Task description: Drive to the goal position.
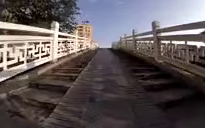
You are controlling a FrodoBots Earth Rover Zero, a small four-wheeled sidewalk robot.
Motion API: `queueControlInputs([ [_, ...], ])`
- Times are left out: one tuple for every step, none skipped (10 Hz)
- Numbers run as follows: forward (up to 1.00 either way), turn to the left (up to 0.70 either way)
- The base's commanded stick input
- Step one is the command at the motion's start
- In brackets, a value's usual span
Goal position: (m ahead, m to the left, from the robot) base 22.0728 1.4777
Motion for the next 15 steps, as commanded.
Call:
queueControlInputs([
  [0.70, 0.00],
  [0.70, 0.00],
  [0.70, 0.00],
  [0.70, 0.00],
  [0.70, 0.00],
  [0.70, 0.00],
  [0.70, 0.00],
  [0.70, 0.00],
  [0.70, 0.00],
  [0.70, 0.00],
  [0.70, 0.00],
  [0.70, 0.00],
  [0.70, 0.00],
  [0.70, 0.00],
  [0.70, 0.00],
])
